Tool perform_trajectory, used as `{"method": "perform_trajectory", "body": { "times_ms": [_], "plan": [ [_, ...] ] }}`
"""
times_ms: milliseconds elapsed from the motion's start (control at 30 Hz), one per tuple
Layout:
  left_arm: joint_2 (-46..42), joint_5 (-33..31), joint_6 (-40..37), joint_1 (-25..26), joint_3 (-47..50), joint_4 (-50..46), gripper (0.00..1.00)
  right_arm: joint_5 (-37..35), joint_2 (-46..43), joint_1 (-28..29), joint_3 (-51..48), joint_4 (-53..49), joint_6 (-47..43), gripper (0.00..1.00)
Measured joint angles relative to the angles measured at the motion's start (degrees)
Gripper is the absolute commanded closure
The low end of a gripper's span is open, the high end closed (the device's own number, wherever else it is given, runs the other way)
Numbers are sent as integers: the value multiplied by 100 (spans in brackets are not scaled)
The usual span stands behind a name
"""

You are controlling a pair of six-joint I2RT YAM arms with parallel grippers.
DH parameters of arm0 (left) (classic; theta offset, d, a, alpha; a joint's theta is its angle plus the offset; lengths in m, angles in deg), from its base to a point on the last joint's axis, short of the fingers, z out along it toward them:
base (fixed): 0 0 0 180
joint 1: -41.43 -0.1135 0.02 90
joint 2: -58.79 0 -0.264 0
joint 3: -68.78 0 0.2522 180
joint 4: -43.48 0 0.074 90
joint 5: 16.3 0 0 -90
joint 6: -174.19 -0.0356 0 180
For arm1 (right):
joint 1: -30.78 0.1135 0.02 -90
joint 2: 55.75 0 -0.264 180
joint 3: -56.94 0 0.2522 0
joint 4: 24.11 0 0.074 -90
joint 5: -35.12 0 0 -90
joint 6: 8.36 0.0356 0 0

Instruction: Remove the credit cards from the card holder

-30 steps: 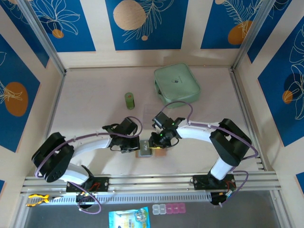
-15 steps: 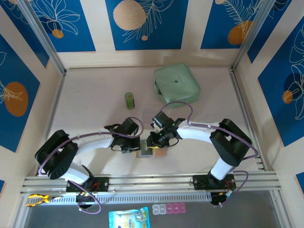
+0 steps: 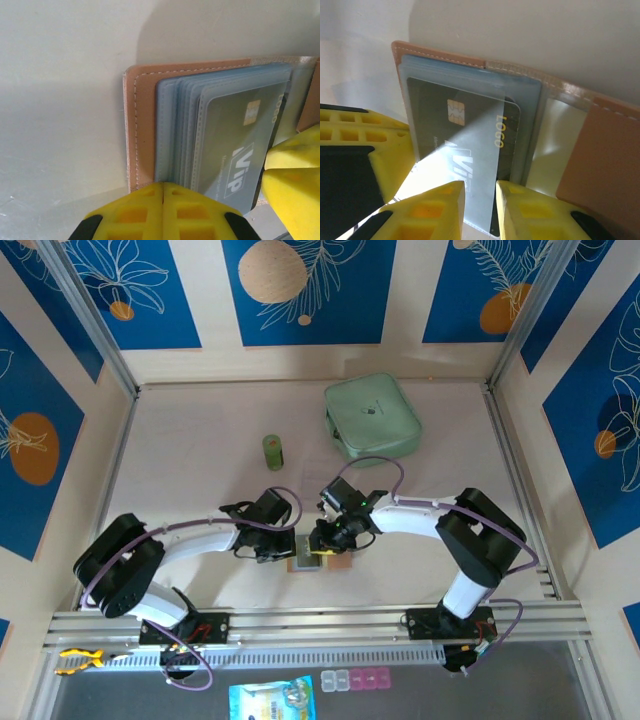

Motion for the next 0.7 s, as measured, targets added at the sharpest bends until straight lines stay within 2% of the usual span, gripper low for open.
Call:
{"method": "perform_trajectory", "body": {
  "times_ms": [300, 700],
  "plan": [
    [-4, 0, 2, 0, 0, 0, 100, -352, -136, 0, 4, -348, -24, 74],
    [-210, -7, 0, 0, -157, -299, 100, -361, -595, -37, -79, -295, -20, 72]
  ]
}}
